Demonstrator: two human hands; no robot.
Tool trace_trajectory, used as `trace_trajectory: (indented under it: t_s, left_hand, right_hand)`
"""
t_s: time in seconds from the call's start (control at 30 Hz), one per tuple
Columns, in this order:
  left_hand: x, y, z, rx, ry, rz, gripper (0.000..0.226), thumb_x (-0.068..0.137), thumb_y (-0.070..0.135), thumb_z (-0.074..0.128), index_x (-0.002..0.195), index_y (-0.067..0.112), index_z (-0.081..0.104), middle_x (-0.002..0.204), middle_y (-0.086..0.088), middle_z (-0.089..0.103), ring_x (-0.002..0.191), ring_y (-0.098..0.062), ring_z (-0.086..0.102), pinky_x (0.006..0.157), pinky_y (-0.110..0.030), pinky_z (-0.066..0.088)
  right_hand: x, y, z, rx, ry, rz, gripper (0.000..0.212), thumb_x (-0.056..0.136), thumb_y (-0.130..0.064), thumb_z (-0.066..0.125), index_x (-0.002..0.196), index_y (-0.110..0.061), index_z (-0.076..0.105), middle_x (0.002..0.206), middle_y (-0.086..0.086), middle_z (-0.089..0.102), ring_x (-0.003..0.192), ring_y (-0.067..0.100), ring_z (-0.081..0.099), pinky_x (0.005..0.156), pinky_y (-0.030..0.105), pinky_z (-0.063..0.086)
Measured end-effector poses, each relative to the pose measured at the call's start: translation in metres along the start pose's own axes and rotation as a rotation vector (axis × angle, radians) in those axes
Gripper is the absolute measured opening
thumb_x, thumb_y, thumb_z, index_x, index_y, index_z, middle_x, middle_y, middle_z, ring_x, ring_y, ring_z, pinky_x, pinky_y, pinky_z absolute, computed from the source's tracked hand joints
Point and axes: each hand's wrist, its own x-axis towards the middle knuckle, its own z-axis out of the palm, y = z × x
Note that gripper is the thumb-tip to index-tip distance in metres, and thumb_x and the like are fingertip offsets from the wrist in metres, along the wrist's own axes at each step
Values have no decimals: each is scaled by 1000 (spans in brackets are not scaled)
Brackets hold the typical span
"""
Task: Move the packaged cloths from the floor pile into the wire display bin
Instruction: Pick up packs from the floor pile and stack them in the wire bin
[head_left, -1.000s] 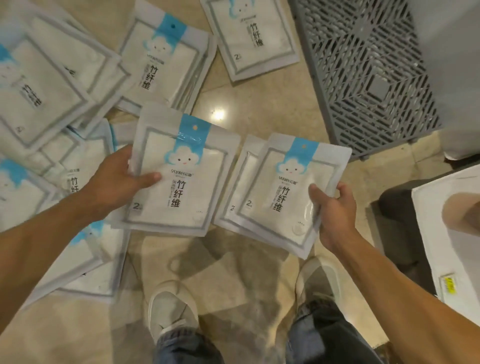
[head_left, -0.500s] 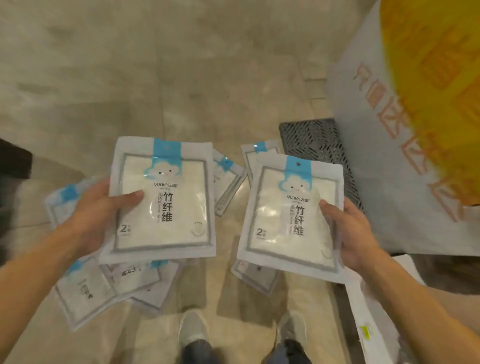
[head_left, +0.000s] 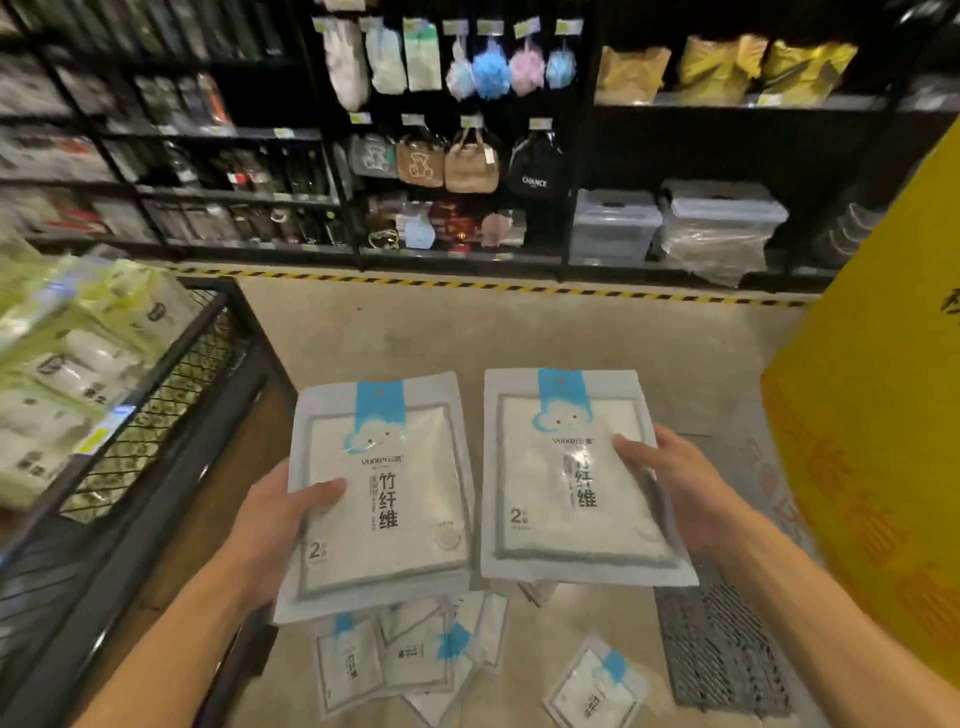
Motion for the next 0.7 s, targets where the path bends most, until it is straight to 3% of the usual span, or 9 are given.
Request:
trace_trajectory:
  t_s: [0.13, 0.23, 0.37, 0.47, 0.53, 0.6, 0.63, 0.7]
  left_hand:
    - [-78, 28, -54, -88, 139, 91, 38, 91, 1, 65, 128, 12, 61, 113, -20, 75, 97, -44, 73, 73, -53, 63]
    - [-141, 29, -85, -175, 258, 158, 36, 91, 3, 64, 126, 12, 62, 117, -24, 72, 101, -46, 72, 78, -57, 62]
    - [-239, 4, -99, -286, 406, 234, 46, 83, 12, 73, 127, 7, 62, 118, -26, 71, 100, -45, 72, 69, -50, 64]
    - [-317, -26, -95, -351, 558, 267, 50, 72, 14, 76, 120, 6, 65, 111, -24, 74, 89, -39, 76, 64, -45, 64]
    - [-367, -49, -93, -388, 659, 274, 64, 59, 20, 89, 117, 6, 66, 106, -23, 76, 83, -37, 77, 61, -43, 63]
    - [-415, -76, -94, -408, 768, 259, 88, 41, 26, 101, 119, 6, 66, 110, -24, 74, 88, -39, 76, 66, -47, 64]
    - [-439, -89, -95, -420, 819, 254, 85, 46, 23, 99, 123, 5, 65, 114, -25, 73, 92, -41, 75, 72, -50, 64]
    - [-488, -117, -97, -444, 916, 262, 67, 64, 10, 84, 127, 5, 63, 120, -26, 71, 97, -42, 74, 80, -53, 63]
  right_hand:
    - [-38, -48, 56, -104, -213, -68, 22, 100, -11, 62, 122, -13, 63, 97, 8, 80, 82, 27, 78, 65, 40, 65]
    - [-57, -65, 91, -163, -376, -73, 25, 100, -15, 63, 125, -16, 61, 103, 11, 79, 91, 34, 78, 68, 47, 65]
    - [-76, -68, 133, -223, -629, -58, 25, 100, -12, 61, 125, -13, 59, 113, 20, 76, 103, 45, 72, 74, 55, 63]
    - [-98, -54, 164, -276, -822, -40, 26, 98, -12, 63, 125, -12, 61, 115, 21, 75, 107, 45, 71, 80, 55, 62]
    - [-123, -37, 184, -291, -925, -43, 42, 87, -21, 76, 126, -11, 63, 117, 20, 75, 110, 45, 70, 89, 62, 58]
    - [-147, -16, 204, -315, -1033, -37, 84, 56, -39, 97, 128, -10, 65, 119, 21, 74, 112, 45, 69, 98, 65, 53]
    - [-159, -5, 213, -325, -1083, -31, 94, 46, -41, 101, 127, -8, 65, 118, 20, 74, 110, 44, 70, 100, 64, 52]
    - [-187, 15, 229, -345, -1152, -10, 72, 61, -30, 94, 124, -8, 66, 113, 19, 76, 103, 41, 73, 99, 61, 54]
